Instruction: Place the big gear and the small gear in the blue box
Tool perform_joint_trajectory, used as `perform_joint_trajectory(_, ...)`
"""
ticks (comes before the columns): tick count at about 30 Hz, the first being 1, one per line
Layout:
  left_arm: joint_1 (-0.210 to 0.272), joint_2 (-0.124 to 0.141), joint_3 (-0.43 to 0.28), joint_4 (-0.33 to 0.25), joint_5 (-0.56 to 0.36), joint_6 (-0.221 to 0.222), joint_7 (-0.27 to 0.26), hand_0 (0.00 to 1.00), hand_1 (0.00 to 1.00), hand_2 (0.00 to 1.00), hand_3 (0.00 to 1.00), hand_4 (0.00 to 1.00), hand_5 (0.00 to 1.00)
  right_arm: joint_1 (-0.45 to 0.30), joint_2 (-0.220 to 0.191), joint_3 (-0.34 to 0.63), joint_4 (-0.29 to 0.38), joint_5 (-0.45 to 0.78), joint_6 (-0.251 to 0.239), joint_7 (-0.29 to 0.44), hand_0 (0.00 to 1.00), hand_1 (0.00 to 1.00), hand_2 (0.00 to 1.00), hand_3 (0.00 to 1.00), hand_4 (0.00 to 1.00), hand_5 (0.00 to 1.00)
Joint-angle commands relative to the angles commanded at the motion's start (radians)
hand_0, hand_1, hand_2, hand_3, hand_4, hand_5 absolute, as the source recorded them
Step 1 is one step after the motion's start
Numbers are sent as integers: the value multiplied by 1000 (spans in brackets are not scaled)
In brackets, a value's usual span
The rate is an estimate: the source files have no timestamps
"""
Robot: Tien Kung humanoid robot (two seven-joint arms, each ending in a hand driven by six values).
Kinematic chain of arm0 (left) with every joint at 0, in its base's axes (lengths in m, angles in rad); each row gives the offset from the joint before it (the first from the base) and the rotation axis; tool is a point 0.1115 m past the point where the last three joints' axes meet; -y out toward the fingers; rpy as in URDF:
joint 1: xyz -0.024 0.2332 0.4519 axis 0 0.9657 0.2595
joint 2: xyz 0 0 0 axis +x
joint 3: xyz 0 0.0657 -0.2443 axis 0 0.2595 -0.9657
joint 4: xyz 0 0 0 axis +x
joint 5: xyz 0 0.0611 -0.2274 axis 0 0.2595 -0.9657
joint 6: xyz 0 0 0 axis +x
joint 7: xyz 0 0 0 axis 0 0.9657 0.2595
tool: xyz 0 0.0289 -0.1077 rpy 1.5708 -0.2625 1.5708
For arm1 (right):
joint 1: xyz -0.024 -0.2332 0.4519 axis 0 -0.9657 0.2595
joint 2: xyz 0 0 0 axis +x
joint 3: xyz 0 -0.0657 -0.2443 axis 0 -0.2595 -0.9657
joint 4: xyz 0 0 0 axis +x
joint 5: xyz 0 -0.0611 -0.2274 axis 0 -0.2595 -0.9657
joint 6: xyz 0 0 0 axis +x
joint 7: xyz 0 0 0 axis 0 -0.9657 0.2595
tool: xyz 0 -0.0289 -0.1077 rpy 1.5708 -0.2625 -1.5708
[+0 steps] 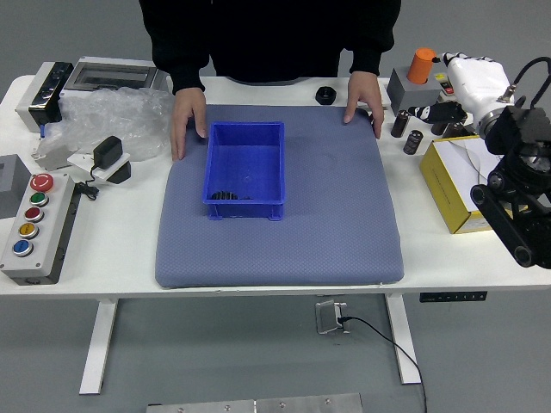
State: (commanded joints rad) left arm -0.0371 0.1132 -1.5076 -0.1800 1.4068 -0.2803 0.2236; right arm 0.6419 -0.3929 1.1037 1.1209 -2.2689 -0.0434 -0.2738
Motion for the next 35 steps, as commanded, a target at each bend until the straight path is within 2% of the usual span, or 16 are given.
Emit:
perform_joint_trajectory(5,-1,-2,-2,0,-2,1,0,872,828,826,867,786,314,-36,-2,51,16,0,-53,32,882,783,831,827,848,350)
perform_joint_trajectory(6,-1,-3,-2,0,-2,2,0,871,826,826,866,786,314,-41,-3,56,18,0,-59,36,892,792,826,803,830,325)
perform_joint_trajectory(15,-1,-10,1,0,-14,4,-1,871,826,825,866,786,315,-88,-25,63,48,0,-120,71,889,772,805,774,822,320)
perform_joint_trajectory(17,0,-11,2,0,-16,4,-1,871,826,825,866,786,315,-93,-28,62,52,0,-127,74,889,772,805,774,822,320)
perform_joint_trajectory(18,1,-11,3,0,-17,4,-1,870,827,826,866,785,314,-96,-28,63,54,0,-131,75,887,766,799,739,812,314)
perform_joint_trajectory(29,5,-16,13,0,-32,5,0,870,826,825,866,785,315,-129,-41,75,92,0,-173,87,885,758,789,718,804,315)
perform_joint_trajectory(30,5,-16,14,0,-33,5,0,870,826,825,866,784,315,-133,-42,78,95,0,-180,90,829,711,756,694,791,323)
perform_joint_trajectory(35,5,-16,14,0,-33,5,0,870,826,825,866,784,315,-151,-45,94,99,0,-211,110,829,711,756,694,791,323)
